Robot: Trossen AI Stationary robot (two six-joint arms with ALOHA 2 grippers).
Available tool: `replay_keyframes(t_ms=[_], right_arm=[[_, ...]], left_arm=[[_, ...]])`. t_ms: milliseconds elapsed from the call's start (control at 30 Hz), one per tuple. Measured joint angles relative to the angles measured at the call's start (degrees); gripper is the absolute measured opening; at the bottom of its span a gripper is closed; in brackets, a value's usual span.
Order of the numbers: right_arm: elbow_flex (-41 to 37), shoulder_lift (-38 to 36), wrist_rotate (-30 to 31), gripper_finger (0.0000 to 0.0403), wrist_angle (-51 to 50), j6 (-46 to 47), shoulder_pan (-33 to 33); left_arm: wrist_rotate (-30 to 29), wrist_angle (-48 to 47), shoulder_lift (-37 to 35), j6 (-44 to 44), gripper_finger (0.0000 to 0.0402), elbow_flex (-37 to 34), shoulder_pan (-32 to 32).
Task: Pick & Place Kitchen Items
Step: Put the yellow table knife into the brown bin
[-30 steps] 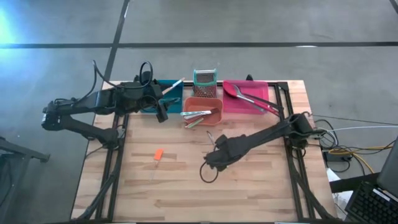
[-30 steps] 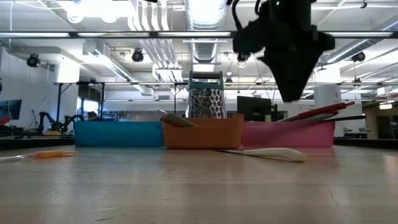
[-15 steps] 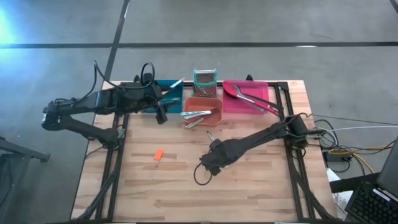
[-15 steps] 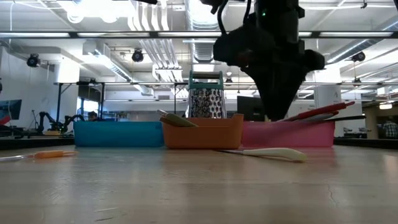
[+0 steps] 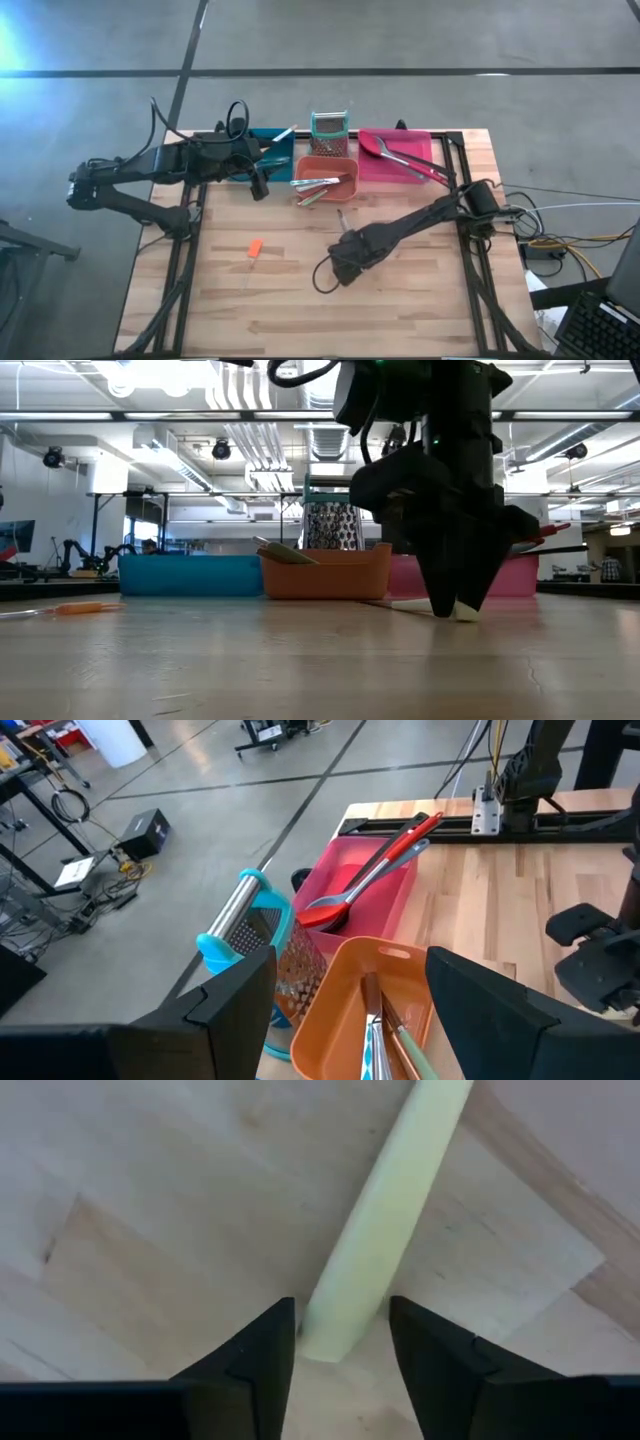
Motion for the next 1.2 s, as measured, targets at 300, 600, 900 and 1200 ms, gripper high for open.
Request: replay_keyframes(t_ms=[300, 600, 900, 1200], right_arm=[[-2.7, 0.0, 1.4, 0.0115, 2.0, 3.3, 0.0], [-3.1, -1.4, 1.4, 0.0062, 2.3, 5.4, 0.3], [-1.0, -12.8, 2.7, 0.0062, -1.8, 5.3, 3.9], [1.5, -27.9, 30.5, 0.0062, -0.4, 4.4, 9.4]], left_arm=[[0.0, 0.0, 0.0, 0.0, 0.0262, 0.0, 0.0], [0.0, 0.0, 0.0, 0.0, 0.0262, 0.0, 0.0], [0.0, -0.1, 0.0, 0.8, 0.0262, 0.0, 0.0], [0.0, -0.4, 0.6, -2.9, 0.0262, 0.0, 0.0]])
